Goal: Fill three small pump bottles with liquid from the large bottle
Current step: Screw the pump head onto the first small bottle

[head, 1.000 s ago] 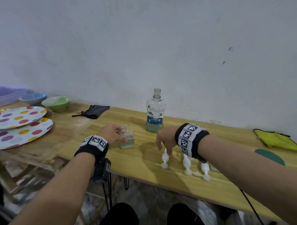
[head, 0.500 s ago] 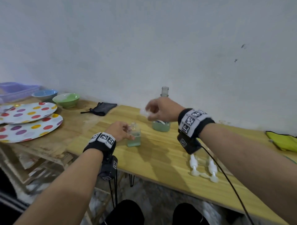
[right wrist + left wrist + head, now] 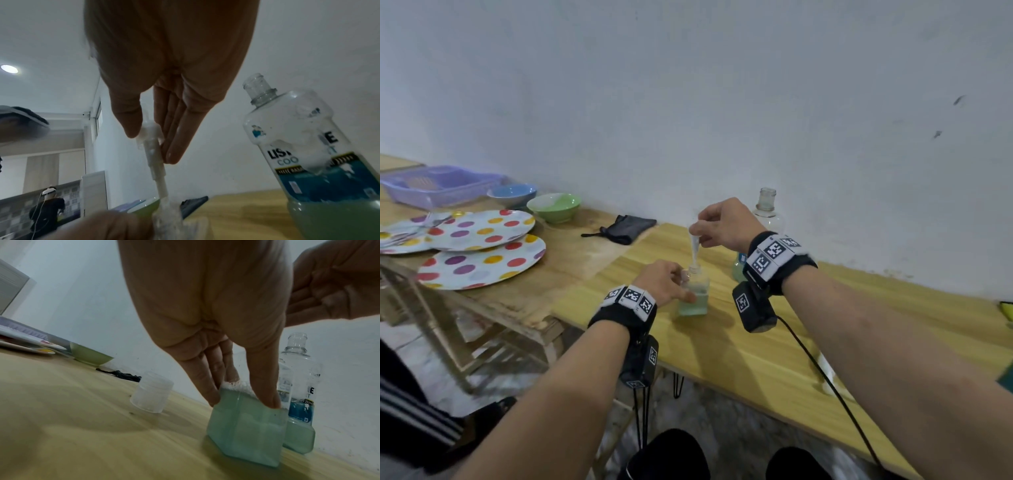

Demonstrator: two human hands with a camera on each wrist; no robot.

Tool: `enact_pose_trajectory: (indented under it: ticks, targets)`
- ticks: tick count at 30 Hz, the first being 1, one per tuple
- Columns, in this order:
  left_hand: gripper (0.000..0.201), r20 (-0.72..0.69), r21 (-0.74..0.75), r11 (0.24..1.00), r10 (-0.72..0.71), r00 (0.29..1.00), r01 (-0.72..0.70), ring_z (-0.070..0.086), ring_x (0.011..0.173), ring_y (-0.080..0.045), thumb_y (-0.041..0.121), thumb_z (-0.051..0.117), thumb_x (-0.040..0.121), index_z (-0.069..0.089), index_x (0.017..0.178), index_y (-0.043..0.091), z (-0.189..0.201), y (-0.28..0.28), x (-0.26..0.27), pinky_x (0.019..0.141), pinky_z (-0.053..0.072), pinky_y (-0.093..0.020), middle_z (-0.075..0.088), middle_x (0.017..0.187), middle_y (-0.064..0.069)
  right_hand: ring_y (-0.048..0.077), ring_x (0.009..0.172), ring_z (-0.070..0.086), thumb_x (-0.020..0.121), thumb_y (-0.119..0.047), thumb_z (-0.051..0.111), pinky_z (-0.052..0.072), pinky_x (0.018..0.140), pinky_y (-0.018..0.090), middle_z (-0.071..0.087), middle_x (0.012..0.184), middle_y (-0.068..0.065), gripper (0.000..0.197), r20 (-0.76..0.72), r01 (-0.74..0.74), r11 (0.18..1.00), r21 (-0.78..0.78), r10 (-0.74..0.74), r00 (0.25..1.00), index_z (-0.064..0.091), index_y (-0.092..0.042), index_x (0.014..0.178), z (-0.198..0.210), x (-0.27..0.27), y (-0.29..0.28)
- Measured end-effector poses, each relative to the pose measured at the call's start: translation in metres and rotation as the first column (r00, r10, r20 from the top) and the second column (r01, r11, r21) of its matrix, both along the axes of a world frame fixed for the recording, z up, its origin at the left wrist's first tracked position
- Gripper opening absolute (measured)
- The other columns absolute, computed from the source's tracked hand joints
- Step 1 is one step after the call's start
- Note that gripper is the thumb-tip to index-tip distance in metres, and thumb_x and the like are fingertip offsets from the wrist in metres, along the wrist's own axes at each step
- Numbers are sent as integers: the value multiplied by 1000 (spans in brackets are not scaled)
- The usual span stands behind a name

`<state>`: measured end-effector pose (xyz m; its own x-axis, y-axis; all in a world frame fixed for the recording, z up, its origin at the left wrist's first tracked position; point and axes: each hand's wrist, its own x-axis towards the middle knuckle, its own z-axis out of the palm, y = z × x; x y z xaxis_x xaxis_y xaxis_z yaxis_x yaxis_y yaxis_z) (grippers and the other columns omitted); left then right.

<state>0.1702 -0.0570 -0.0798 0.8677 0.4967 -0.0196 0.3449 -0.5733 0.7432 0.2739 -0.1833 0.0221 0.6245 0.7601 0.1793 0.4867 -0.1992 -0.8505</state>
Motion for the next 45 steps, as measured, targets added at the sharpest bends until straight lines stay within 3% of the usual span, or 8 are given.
enact_pose_trajectory:
  ticks: [6, 10, 14, 18, 23, 26, 31, 45]
  targets:
    - [32, 21, -4, 1000, -9, 1000, 9, 65, 80, -22, 21, 91, 57, 65, 75, 17, -1, 1, 0, 81, 53, -39, 72, 85, -4, 27, 94, 69, 82, -28, 74, 55, 87, 42, 74, 97, 13, 27, 225, 71, 970, -231, -17, 974, 74, -4, 94, -49, -6, -4]
    - [31, 32, -7, 1000, -7, 999, 7, 64, 76, -20, 21, 91, 55, 63, 68, 20, -1, 0, 0, 76, 52, -37, 72, 80, -4, 18, 109, 63, 80, -33, 76, 49, 95, 33, 69, 117, 5, 42, 154, 119, 981, -153, -96, 983, 70, -10, 114, -67, -8, -7]
    - [31, 27, -27, 1000, -11, 1000, 12, 67, 78, -21, 22, 92, 55, 69, 74, 15, -1, 0, -1, 77, 53, -37, 73, 81, -2, 13, 99, 64, 75, -27, 83, 51, 92, 30, 70, 107, 1, 45, 94, 105, 988, -109, -95, 991, 68, -12, 115, -75, -10, -10]
    - [33, 32, -44, 999, -16, 999, 17, 66, 78, -23, 20, 92, 55, 70, 79, 11, -1, -1, 0, 75, 53, -37, 74, 84, -7, 18, 80, 61, 67, -9, 88, 55, 81, 38, 64, 84, 4, 34, 12, 127, 992, -19, -127, 992, 57, -16, 79, -84, -11, -13]
    - [35, 39, -62, 998, -17, 999, 19, 69, 90, -31, 16, 91, 57, 70, 83, 5, -1, -2, -1, 82, 54, -42, 75, 89, -12, 16, 90, 60, 71, -3, 84, 52, 82, 29, 67, 102, 4, 44, -118, 80, 996, 48, -74, 990, 64, -13, 109, -88, -12, -12]
    - [36, 34, -56, 998, -17, 999, 19, 69, 90, -30, 18, 91, 56, 70, 83, 8, 0, -1, -1, 83, 54, -44, 75, 89, -9, 18, 80, 56, 69, 1, 84, 52, 78, 36, 61, 88, 6, 33, -130, 102, 992, 68, -93, 987, 59, -15, 84, -90, -11, -11]
    - [33, 35, -66, 998, -15, 999, 17, 69, 86, -26, 17, 91, 55, 69, 79, 14, -2, 1, 1, 84, 55, -43, 75, 86, -6, 7, 74, 55, 71, 4, 82, 47, 62, 8, 62, 89, -1, 36, -152, 73, 992, 101, -57, 987, 63, -13, 97, -93, -9, -12]
    - [38, 24, -56, 998, -21, 999, 22, 70, 90, -23, 18, 91, 56, 73, 89, 12, -4, 2, 2, 80, 56, -37, 75, 90, -3, 19, 92, 61, 68, -1, 85, 55, 86, 34, 64, 99, 7, 42, -170, 95, 992, 80, -80, 982, 59, -15, 98, -94, -6, -7]
